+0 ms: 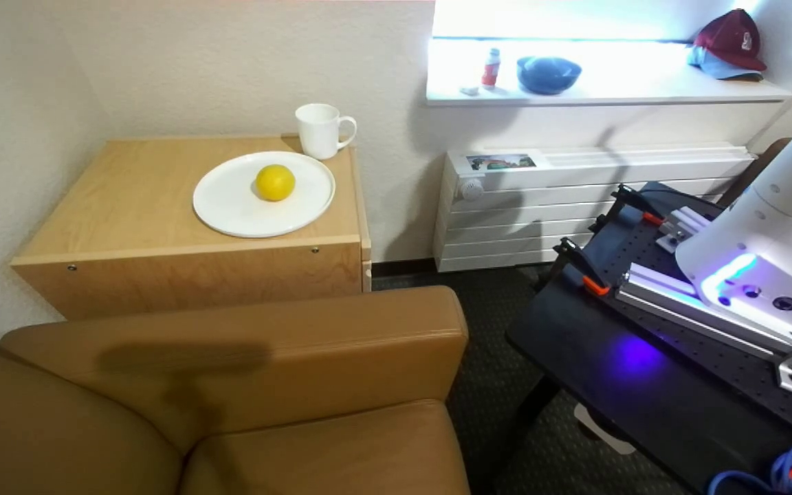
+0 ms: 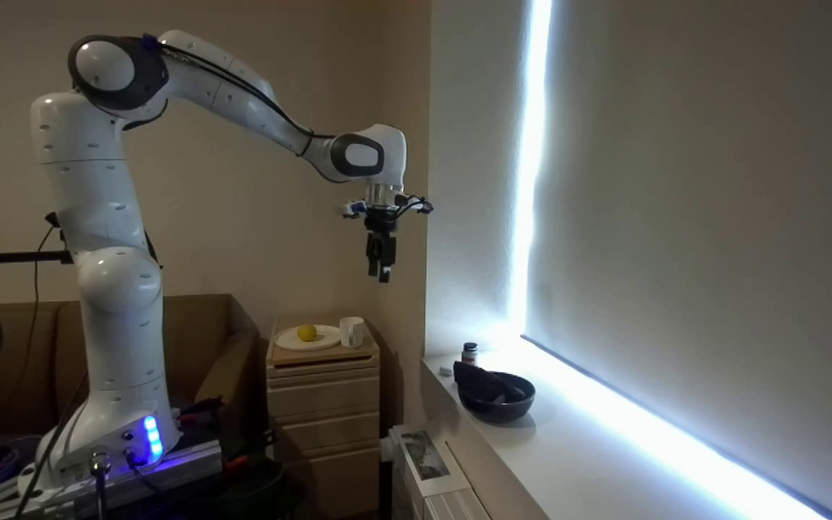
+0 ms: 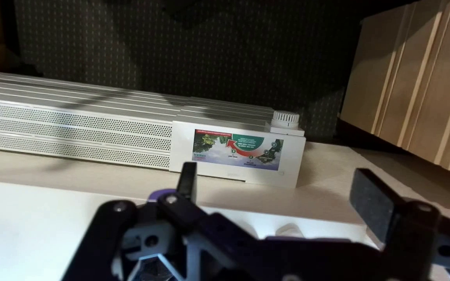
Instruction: Put the black sock on the window sill
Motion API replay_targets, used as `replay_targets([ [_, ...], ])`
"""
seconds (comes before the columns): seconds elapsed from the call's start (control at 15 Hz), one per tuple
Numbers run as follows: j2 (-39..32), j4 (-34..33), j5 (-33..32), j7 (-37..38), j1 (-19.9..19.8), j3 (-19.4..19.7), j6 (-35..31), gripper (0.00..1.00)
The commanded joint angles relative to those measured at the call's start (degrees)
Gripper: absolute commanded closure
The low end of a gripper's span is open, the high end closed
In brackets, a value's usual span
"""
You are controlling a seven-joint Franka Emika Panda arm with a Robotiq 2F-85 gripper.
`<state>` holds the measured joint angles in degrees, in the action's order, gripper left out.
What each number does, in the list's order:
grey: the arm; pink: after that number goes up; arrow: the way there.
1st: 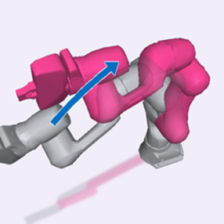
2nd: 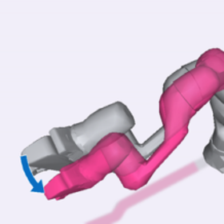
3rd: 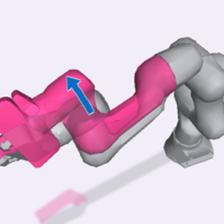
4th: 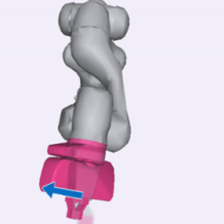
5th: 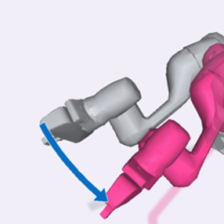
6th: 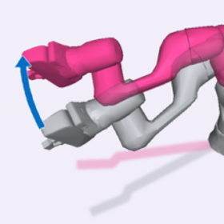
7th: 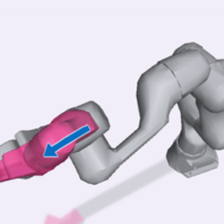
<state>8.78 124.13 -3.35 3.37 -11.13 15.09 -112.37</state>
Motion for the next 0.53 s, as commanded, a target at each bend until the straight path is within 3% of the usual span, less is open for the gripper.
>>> replay_targets([
  [0.0,-5.12,-1.94,0.00,7.04,-2.45,0.34,-5.85,0.00],
  [0.33,-13.57,-6.86,6.22,16.44,-4.57,2.41,-12.69,0.00],
  [0.4,-9.99,-3.74,3.81,13.77,-4.02,1.97,-11.67,0.00],
  [0.47,-11.52,-4.79,4.75,14.78,-4.25,2.25,-12.17,0.00],
])
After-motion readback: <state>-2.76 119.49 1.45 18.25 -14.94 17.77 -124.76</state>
